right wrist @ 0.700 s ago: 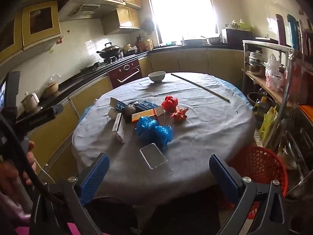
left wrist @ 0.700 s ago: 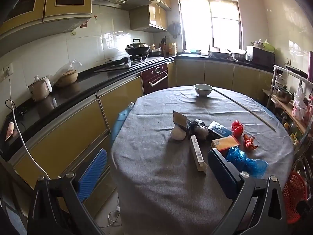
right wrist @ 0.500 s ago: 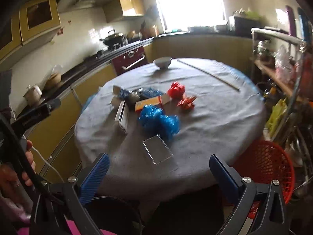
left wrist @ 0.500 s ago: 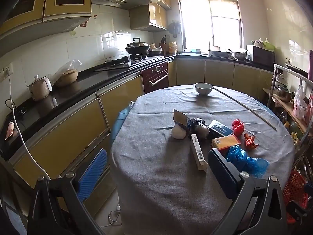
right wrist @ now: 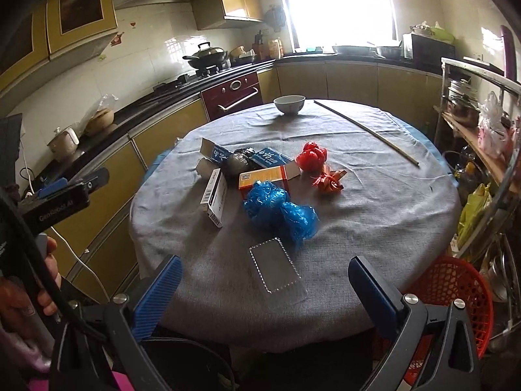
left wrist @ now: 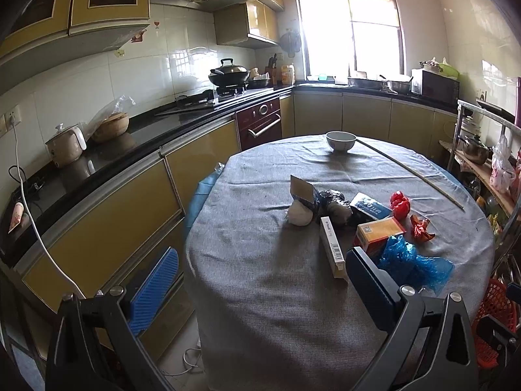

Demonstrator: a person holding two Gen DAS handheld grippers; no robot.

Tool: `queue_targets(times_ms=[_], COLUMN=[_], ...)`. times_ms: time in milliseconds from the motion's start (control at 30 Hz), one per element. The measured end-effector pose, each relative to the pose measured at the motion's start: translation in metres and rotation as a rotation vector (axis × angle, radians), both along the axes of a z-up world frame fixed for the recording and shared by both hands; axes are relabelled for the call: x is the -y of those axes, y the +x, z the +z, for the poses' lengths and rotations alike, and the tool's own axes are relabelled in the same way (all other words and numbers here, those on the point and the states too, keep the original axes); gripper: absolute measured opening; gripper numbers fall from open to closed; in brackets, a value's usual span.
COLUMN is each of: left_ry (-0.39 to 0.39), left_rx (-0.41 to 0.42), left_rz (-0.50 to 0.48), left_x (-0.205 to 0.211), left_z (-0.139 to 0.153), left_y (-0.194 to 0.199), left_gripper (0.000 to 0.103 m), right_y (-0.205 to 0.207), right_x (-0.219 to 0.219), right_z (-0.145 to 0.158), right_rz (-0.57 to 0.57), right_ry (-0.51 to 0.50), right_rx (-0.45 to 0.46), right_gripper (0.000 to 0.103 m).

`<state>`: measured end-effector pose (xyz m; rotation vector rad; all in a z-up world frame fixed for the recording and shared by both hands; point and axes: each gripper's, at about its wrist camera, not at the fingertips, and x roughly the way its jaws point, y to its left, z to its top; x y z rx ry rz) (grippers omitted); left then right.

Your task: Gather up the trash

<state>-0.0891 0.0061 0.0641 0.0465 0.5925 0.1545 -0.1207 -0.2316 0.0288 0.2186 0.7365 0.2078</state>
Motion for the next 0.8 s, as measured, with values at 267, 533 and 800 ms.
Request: queue_targets(times_ms=[267,533,800], left_ry=[0.003,0.002,0.001], left_rx=[-0.037,-0.062,-0.087], left_rz=[0.009,0.017,0.021], left_x=[-0.002,-0.004,-0.007], left_z=[-0.010,-0.016,-0.022], left_y=[0.008,0.017,0.027], left_gripper=[0.102,0.102,0.102], right_y=[0.010,0.020,0.031], right_x=[-0.005,-0.006,-0.005], right_z=[-0.012,-0.022,-0.033], right_rz=[0.028,0.034,0.037], right_ry=[-0.025,-0.038,-0.016], right_rx=[-0.033,-0.060,-0.082], right_gripper=[0.103,0.103,0.100])
